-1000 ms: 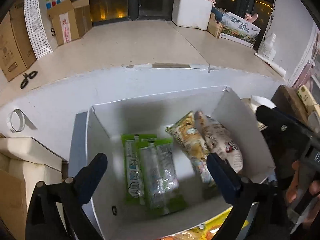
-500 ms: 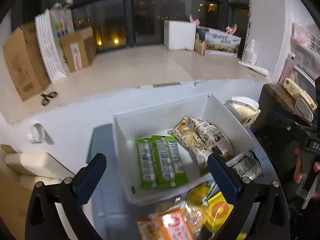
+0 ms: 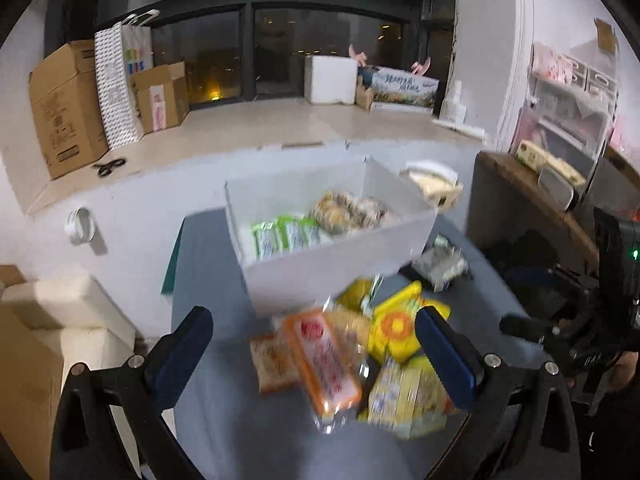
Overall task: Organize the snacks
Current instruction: 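Grasp the yellow-green chip bag with the right tool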
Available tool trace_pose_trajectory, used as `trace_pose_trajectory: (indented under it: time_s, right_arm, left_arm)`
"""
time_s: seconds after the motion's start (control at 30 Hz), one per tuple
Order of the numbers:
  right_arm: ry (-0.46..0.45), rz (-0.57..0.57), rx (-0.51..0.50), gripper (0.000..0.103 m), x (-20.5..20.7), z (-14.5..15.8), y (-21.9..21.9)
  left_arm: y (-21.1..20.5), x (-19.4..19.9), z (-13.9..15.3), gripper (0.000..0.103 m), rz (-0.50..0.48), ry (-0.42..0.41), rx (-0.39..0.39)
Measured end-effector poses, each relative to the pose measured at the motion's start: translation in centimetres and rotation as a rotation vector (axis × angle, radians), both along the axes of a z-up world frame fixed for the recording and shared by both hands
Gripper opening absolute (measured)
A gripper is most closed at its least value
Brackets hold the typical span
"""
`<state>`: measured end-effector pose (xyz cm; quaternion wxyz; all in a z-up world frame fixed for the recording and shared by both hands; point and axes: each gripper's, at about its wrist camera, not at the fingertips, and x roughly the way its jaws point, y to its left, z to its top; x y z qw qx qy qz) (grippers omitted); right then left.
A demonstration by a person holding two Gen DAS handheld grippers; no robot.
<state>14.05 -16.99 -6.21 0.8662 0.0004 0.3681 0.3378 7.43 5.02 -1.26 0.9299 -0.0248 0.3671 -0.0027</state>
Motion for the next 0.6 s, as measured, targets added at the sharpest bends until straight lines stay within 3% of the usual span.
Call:
trace_pose_trajectory:
  time_s: [0.23, 0.4, 0.6]
  right_arm:
    - [0.126, 0.099, -0.048, 0.103, -4.1, -6.0, 1.8]
    - [0.131, 0.166, -0.088, 0.103, -4.4, -7.2, 4.0]
    - [0.203, 0.21, -0.111, 0.103, -2.4, -9.1, 6.7]
  left_arm:
    - [0.0, -3.9, -3.6, 0.103, 0.008, 0.044, -0.051]
    - [0.4, -4.5, -5.1, 0.103, 0.029, 0.076, -0.086]
    - [0.6, -4.5, -5.4, 0.103, 0.043, 0.087, -0.084]
